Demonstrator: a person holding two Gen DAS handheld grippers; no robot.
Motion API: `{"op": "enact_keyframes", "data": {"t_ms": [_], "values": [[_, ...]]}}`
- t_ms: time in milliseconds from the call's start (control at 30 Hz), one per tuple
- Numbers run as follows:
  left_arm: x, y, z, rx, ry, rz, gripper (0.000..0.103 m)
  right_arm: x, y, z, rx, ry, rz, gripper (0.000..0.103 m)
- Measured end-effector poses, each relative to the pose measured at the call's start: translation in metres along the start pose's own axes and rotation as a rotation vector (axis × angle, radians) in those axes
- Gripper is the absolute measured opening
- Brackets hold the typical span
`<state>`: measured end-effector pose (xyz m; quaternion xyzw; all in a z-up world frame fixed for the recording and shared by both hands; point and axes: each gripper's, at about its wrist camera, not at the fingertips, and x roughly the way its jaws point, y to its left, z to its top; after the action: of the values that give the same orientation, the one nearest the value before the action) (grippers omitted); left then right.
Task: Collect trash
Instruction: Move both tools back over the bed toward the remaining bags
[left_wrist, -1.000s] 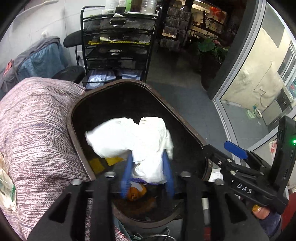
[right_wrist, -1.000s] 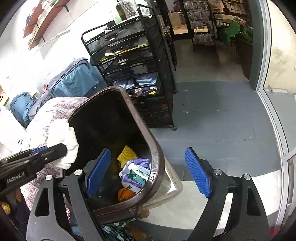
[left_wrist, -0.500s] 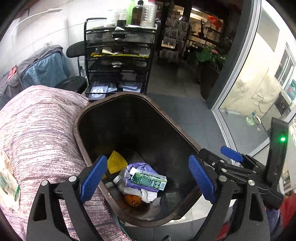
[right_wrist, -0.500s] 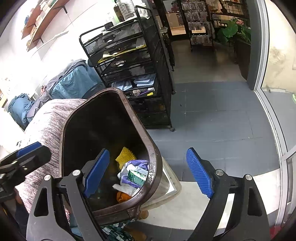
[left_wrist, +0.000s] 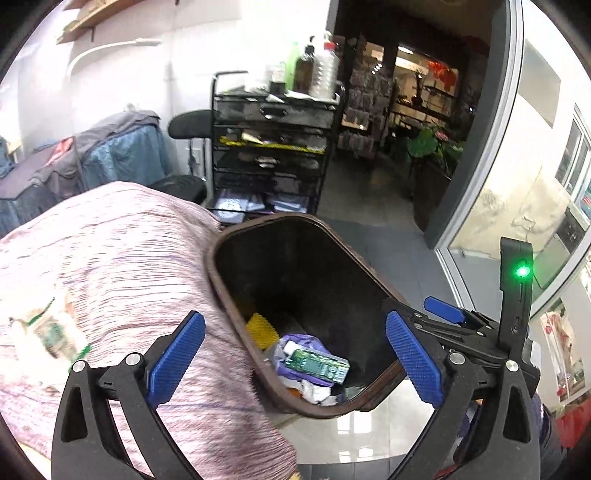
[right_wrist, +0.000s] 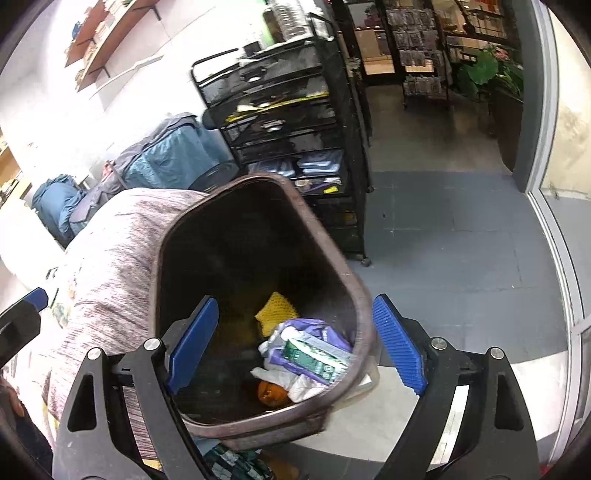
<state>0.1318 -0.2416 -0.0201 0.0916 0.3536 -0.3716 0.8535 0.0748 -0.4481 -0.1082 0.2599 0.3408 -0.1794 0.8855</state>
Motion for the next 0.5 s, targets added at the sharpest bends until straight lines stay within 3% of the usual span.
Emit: {"op": "enact_keyframes", "data": {"t_ms": [500], "values": [[-0.052, 0.071, -0.032, -0.120, -0.057, 0.135, 0.097, -0.001, 0.089, -0.004, -0.158, 0.018, 0.150, 0.085]]}}
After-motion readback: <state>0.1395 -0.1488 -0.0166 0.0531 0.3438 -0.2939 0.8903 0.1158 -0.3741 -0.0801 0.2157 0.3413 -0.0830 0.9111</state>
